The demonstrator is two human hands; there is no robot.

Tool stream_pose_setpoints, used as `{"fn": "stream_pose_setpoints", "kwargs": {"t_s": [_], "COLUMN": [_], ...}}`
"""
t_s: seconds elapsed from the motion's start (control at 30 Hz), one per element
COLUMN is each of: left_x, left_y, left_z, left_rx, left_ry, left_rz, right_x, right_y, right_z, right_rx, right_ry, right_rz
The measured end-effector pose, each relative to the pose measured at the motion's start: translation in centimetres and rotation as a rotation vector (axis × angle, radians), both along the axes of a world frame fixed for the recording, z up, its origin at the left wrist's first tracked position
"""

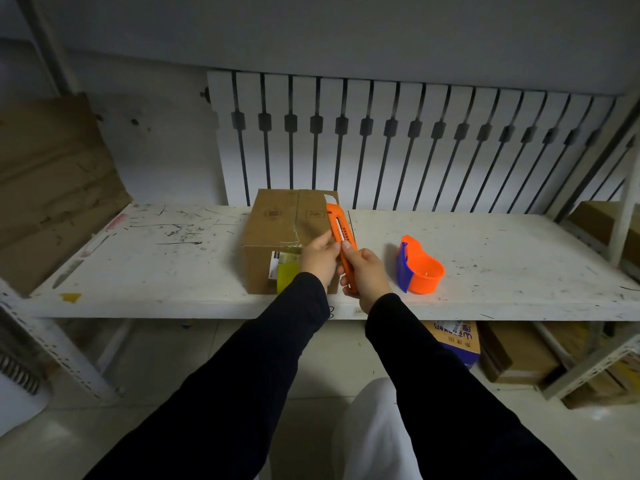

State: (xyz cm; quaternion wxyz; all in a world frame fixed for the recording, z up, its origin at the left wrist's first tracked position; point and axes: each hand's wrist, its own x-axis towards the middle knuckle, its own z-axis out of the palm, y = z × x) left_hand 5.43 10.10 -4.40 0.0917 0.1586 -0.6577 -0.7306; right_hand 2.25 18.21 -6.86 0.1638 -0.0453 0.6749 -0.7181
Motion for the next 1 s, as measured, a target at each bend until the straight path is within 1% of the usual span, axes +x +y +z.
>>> {"fn": "stream_pose_setpoints", "kwargs": {"t_s": [0.1, 0.23, 0.43, 0.53, 0.6, 0.63, 0.7, 0.77, 0.87, 1.0], "left_x": [0.0, 0.4, 0.4, 0.7, 1.0, 1.1, 1.2, 1.3, 1.4, 1.4], "left_y": [-0.2, -0.5, -1.0, -1.1, -1.4, -1.8, -2.9, -4.0, -4.9, -5.3], "left_z": [0.3, 0.9, 0.3, 0.7, 0.7, 0.6, -0.4, -1.7, -2.9, -3.2], "left_rx": [-0.009, 0.023, -0.073, -0.075, -0.148, -0.225, -0.397, -0.502, -0.534, -0.452], "left_ry": [-0.02, -0.014, -0.022, -0.039, -0.037, -0.041, -0.079, -0.15, -0.245, -0.258], "left_rz": [0.022, 0.034, 0.042, 0.019, 0.022, 0.063, 0.219, 0.331, 0.367, 0.357], "right_x": [0.4, 0.3, 0.2, 0.2, 0.2, 0.1, -0.3, -0.6, -0.8, -0.6], "right_y": [-0.3, -0.7, -1.1, -1.5, -1.9, -2.0, -2.3, -2.6, -3.5, -5.4], "right_z": [0.1, -0.1, -0.7, -0.7, -0.6, -0.6, -0.6, -0.5, -0.2, 0.3], "right_rx": [-0.05, -0.113, -0.065, -0.051, -0.042, -0.014, 0.102, 0.192, 0.251, 0.298], "right_ry": [0.014, 0.055, 0.038, 0.033, 0.048, 0.074, 0.16, 0.243, 0.338, 0.414], "right_rz": [0.082, 0.044, 0.051, 0.054, 0.011, -0.026, -0.098, -0.122, -0.094, 0.0]}}
